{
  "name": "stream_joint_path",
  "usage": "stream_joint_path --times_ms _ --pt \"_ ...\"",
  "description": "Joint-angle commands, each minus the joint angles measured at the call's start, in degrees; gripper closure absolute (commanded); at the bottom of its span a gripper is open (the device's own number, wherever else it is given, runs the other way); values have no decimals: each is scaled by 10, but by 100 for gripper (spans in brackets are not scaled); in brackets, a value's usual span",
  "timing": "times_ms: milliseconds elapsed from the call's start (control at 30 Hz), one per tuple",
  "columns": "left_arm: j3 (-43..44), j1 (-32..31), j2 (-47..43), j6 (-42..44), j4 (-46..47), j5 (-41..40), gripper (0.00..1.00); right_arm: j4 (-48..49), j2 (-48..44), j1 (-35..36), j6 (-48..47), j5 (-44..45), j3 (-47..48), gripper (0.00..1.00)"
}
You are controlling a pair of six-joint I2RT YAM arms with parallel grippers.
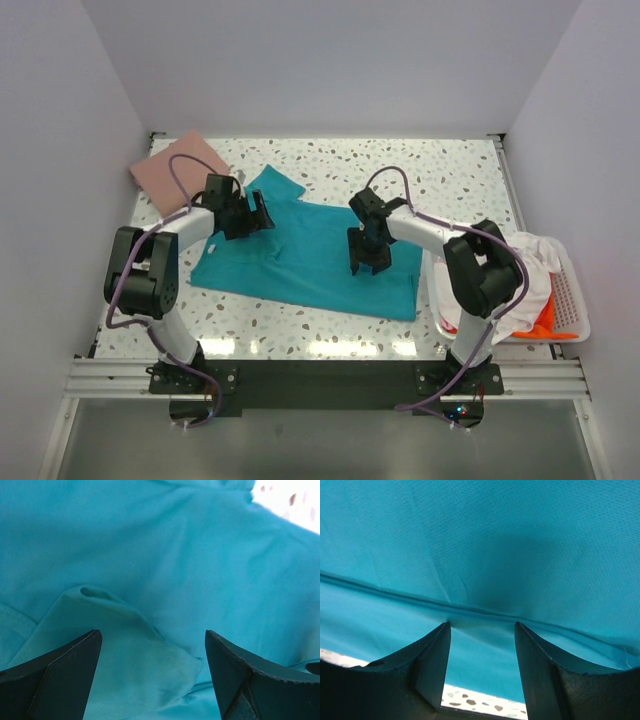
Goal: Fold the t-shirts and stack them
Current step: Fold the tshirt
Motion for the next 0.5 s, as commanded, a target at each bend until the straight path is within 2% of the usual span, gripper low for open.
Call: stream_joint_path --times_ms 0,467 --pt "-23 7 -18 17 14 -17 11 26 8 0 5 13 -16 42" --pt "-116 19 -87 15 -30 -57 10 44 -10 19 9 -3 -97 43"
